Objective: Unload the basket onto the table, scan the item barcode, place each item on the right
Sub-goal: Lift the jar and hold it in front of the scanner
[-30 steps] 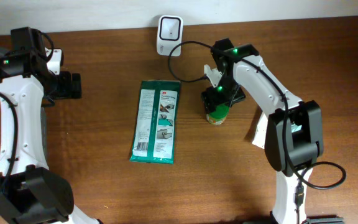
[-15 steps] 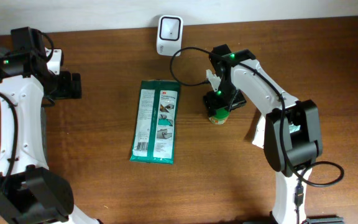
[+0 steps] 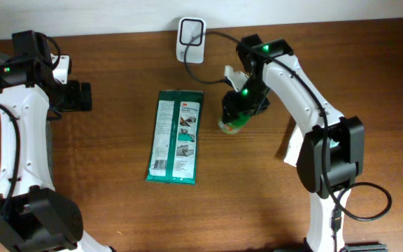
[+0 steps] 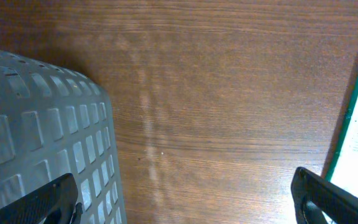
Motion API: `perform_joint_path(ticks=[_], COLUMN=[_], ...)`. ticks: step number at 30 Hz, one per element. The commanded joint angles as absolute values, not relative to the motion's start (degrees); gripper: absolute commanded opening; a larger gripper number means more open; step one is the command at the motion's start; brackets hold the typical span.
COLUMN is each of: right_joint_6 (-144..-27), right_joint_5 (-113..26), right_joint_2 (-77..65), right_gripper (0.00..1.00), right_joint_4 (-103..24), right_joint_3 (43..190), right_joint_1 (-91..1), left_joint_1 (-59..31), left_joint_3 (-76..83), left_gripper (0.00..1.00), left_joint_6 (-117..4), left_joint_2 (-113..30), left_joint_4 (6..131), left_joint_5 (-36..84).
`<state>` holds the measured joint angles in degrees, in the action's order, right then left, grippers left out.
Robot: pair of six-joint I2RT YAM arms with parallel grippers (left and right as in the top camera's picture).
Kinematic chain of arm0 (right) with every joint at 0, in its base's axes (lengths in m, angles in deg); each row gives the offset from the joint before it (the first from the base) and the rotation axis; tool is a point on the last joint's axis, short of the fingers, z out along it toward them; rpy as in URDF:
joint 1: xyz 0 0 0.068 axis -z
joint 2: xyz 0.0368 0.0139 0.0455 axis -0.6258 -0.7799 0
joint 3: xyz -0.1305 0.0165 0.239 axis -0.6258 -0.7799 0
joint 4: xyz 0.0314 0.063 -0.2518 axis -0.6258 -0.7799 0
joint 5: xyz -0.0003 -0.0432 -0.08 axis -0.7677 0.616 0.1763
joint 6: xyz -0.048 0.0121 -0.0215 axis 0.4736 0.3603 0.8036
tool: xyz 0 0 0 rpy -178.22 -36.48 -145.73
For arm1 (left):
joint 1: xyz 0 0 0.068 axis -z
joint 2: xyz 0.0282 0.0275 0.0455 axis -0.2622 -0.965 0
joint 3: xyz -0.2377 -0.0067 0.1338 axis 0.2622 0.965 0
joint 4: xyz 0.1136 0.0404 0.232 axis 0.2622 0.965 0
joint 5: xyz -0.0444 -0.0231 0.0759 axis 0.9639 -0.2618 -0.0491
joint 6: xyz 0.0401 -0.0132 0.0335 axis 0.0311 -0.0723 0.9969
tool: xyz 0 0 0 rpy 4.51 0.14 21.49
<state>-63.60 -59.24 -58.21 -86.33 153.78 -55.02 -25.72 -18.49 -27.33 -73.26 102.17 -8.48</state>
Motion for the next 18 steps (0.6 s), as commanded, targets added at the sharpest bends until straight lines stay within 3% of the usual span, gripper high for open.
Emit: perform_joint_path(ticks=[1, 8, 18], right_joint_6=[-52.89, -51.30, -52.87], right_joint_5=[-84.77, -99.65, -107.69], right_joint_2=[-58.17, -57.93, -51.31], right_gripper=[0.58, 0.60, 0.59], right_joint_4=[-91.14, -104.34, -104.34], right_joint_3=[162.11, 176.69, 177.56], right_joint_1=[-55.34, -54.58, -52.55], left_joint_1=[-25.88, -25.88, -25.88], left_joint_3=[-18.42, -18.42, -18.42], left_gripper=[0.99, 0.99, 0.99], left_joint_6=[-26.79, -26.79, -26.79], left_joint_2=[-72.08, -72.08, -72.08], left_joint_4=[102.21, 102.21, 102.21], left_joint_5=[-8.92, -8.92, -8.92])
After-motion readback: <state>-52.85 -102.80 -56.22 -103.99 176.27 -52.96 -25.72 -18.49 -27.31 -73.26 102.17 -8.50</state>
